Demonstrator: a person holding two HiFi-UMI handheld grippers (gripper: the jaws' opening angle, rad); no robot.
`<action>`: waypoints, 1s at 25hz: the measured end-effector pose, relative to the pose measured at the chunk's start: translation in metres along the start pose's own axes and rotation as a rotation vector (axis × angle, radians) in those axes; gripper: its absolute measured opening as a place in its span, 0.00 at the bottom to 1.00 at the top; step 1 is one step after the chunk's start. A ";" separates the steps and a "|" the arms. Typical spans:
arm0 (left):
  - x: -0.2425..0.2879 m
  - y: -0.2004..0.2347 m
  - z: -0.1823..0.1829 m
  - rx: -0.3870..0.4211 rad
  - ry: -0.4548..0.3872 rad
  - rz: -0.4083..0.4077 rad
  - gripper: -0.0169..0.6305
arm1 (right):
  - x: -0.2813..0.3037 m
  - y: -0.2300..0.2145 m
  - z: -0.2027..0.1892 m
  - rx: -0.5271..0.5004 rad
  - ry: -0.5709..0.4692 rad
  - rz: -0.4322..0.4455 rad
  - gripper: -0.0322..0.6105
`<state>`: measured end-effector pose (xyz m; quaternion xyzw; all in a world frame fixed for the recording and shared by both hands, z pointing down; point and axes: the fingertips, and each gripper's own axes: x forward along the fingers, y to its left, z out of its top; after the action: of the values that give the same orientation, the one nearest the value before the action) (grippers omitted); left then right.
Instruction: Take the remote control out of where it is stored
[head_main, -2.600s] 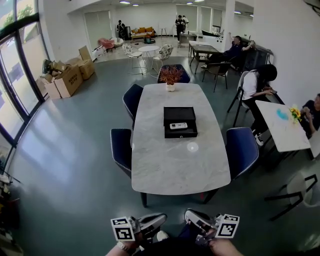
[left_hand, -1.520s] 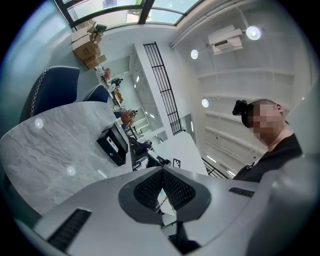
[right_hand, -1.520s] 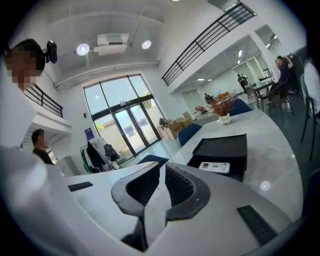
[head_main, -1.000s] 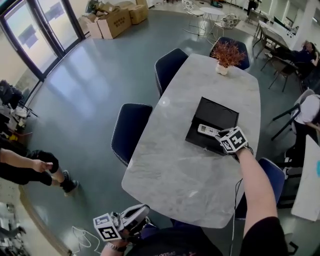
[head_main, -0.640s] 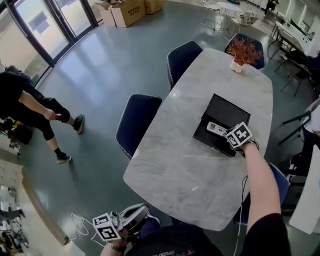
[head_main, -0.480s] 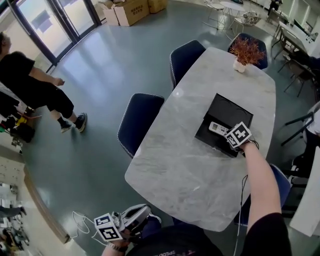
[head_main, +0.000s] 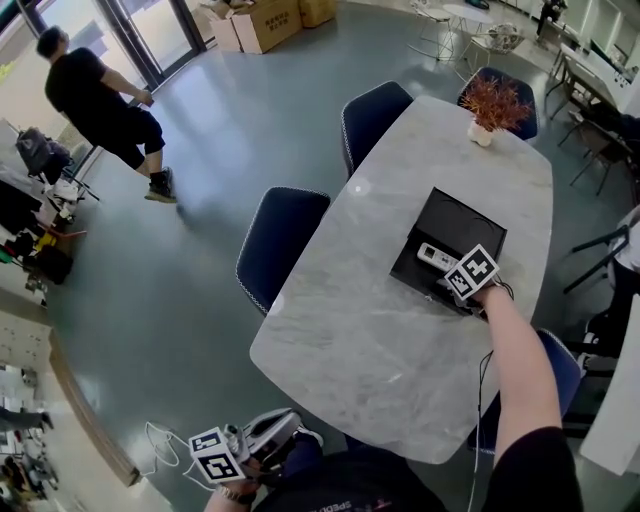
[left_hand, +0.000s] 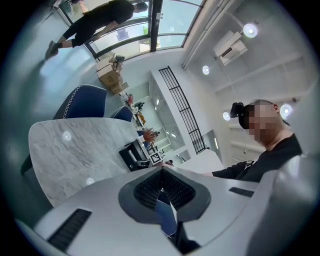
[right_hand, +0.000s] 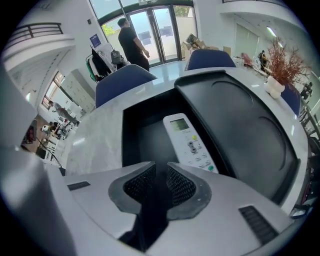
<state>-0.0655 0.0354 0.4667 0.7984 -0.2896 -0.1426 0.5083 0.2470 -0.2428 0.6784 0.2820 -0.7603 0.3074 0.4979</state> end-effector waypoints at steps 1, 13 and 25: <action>0.000 -0.001 0.000 0.001 0.003 -0.001 0.03 | 0.000 0.003 0.002 0.000 -0.009 0.006 0.16; 0.007 0.006 -0.003 -0.020 0.006 -0.021 0.04 | -0.023 -0.028 -0.013 0.198 -0.016 -0.066 0.30; 0.006 0.011 0.001 -0.039 0.005 -0.026 0.03 | -0.001 -0.049 -0.040 0.305 0.251 -0.230 0.33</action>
<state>-0.0650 0.0277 0.4767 0.7924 -0.2750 -0.1530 0.5226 0.3067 -0.2445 0.6997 0.3986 -0.5999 0.3927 0.5718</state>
